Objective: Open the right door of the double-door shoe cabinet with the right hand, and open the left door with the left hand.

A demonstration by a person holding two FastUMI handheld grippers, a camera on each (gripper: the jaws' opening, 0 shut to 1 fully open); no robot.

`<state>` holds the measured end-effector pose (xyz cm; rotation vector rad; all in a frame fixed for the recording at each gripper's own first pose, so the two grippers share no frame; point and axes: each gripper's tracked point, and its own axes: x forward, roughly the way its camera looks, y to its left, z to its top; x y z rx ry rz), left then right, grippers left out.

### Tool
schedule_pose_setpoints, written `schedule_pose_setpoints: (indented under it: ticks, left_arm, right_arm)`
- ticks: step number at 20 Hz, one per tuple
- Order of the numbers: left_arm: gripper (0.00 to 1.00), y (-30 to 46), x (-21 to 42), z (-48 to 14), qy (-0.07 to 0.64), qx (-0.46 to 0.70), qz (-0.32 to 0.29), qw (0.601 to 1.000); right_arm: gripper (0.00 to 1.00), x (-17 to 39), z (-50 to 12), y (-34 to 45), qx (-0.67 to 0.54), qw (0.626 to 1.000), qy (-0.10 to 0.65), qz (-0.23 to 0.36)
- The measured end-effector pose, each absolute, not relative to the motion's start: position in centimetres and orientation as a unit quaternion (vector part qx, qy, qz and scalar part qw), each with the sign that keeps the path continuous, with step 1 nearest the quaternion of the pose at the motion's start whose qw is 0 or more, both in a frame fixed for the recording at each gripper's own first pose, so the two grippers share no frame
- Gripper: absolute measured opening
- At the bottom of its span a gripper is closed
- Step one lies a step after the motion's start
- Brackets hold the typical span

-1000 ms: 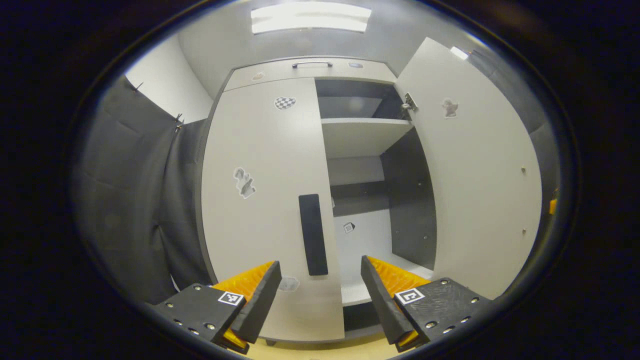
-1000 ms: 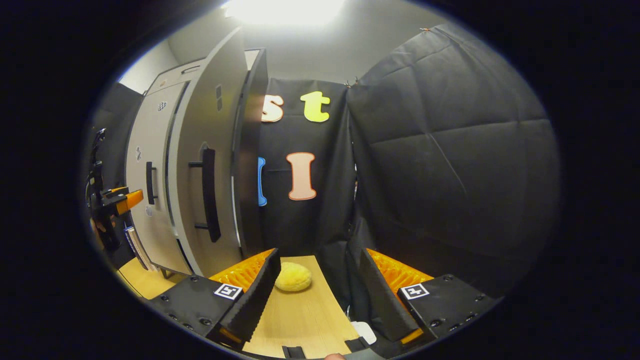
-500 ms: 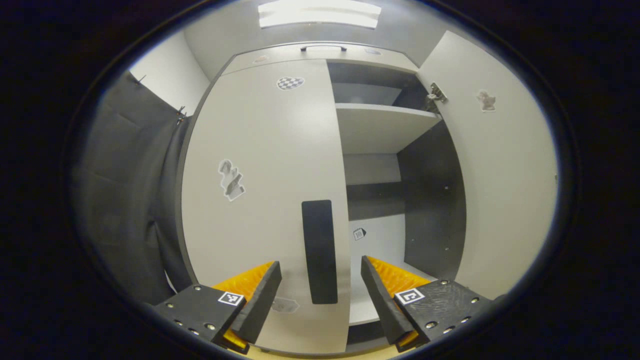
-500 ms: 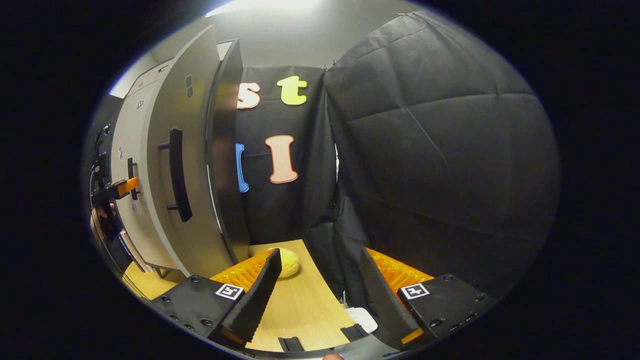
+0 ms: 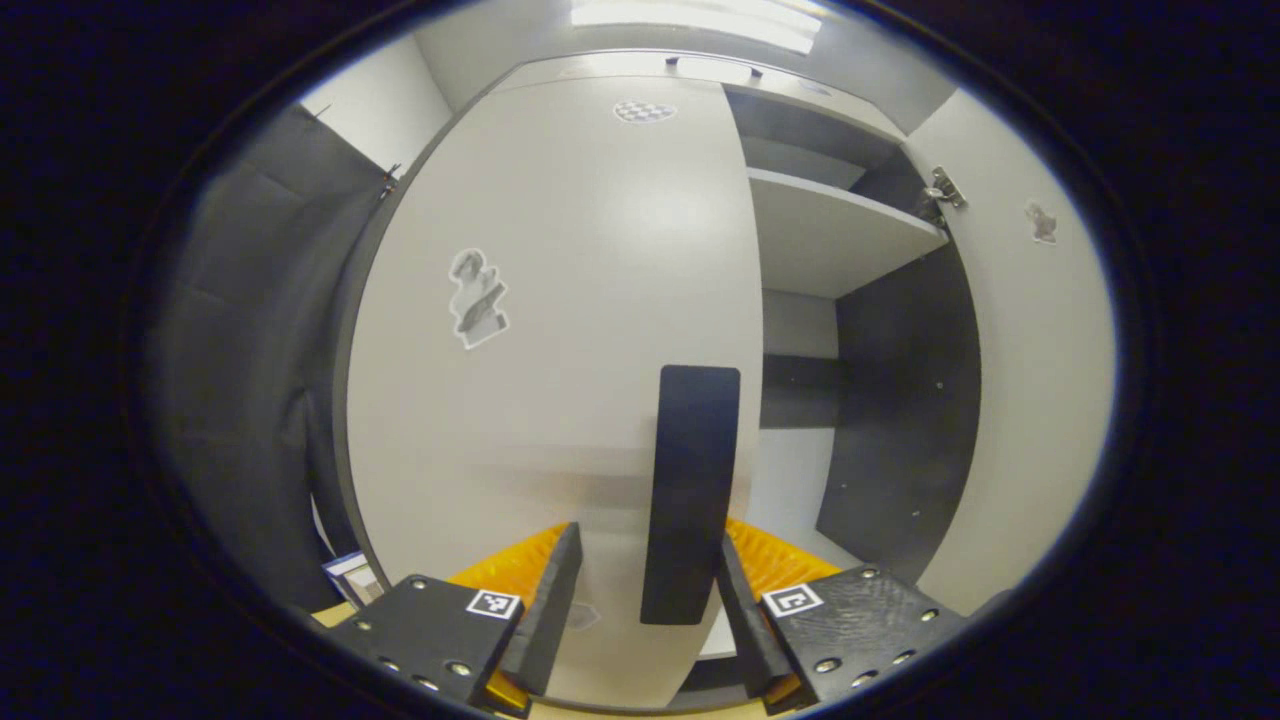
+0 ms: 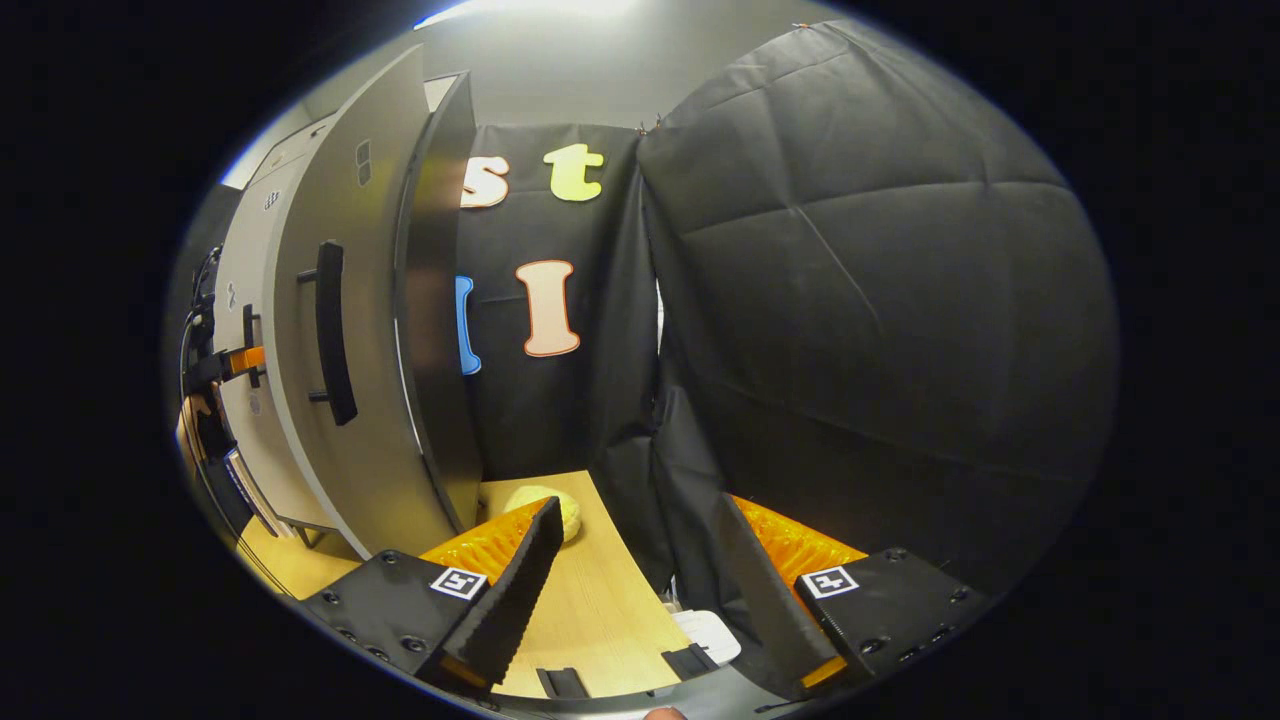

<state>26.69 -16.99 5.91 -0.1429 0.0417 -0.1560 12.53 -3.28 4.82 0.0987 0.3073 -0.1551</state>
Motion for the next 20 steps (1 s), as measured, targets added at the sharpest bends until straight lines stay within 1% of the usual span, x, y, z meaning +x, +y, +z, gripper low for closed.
schedule_pose_setpoints:
  ticks: [1,2,3,4,5,6,7,9,11,12,13,14,18,19,20]
  left_arm:
    - [0.66,-17.1,26.9,5.8,0.023,-0.067,-0.077,0.995]
    - [0.67,-17.1,26.9,6.1,0.021,-0.066,-0.077,0.995]
    - [0.63,-17.3,26.9,5.9,0.024,-0.063,-0.079,0.995]
    - [0.63,-17.5,27.1,5.9,0.025,-0.055,-0.082,0.995]
    - [0.55,-17.9,26.9,6.1,0.025,-0.043,-0.087,0.995]
    - [0.51,-18.5,26.8,6.3,0.025,-0.028,-0.094,0.995]
    - [0.43,-18.5,26.8,6.1,0.028,-0.013,-0.092,0.995]
    - [0.27,-18.5,26.7,6.0,0.032,-0.018,-0.092,0.995]
    - [0.19,-18.4,26.5,5.9,0.041,-0.027,-0.099,0.994]
    - [0.20,-18.3,26.4,6.0,0.044,-0.028,-0.102,0.993]
    - [0.15,-18.2,26.3,5.8,0.049,-0.031,-0.106,0.993]
    - [0.17,-18.1,26.0,5.8,0.052,-0.035,-0.111,0.992]
    - [0.15,-17.3,25.1,5.5,0.054,-0.046,-0.123,0.990]
    - [0.16,-17.2,24.8,5.6,0.053,-0.049,-0.125,0.990]
    - [0.16,-17.1,24.7,5.5,0.053,-0.054,-0.128,0.989]
  right_arm:
    - [0.98,12.5,4.8,-3.3,0.049,0.984,0.153,-0.076]
    - [0.98,12.5,4.7,-3.3,0.049,0.984,0.154,-0.074]
    - [0.98,12.5,4.7,-3.2,0.048,0.984,0.155,-0.071]
    - [0.98,12.5,4.7,-3.1,0.047,0.984,0.156,-0.068]
    - [0.98,12.5,4.6,-3.1,0.046,0.984,0.157,-0.065]
    - [0.98,12.5,4.6,-3.1,0.045,0.985,0.156,-0.061]
    - [0.98,12.5,4.6,-3.0,0.045,0.985,0.156,-0.056]
    - [0.98,12.6,4.6,-2.8,0.046,0.986,0.153,-0.048]
    - [0.98,12.7,4.7,-2.6,0.045,0.987,0.151,-0.039]
    - [0.98,12.8,4.9,-2.5,0.045,0.987,0.148,-0.035]
    - [0.98,13.0,5.0,-2.4,0.044,0.988,0.145,-0.031]
    - [0.98,13.1,5.2,-2.3,0.042,0.989,0.142,-0.026]
    - [0.98,13.5,6.1,-1.9,0.037,0.992,0.119,-0.014]
    - [0.95,13.7,6.3,-1.7,0.035,0.993,0.113,-0.012]
    - [0.96,13.7,6.5,-1.6,0.033,0.994,0.108,-0.012]
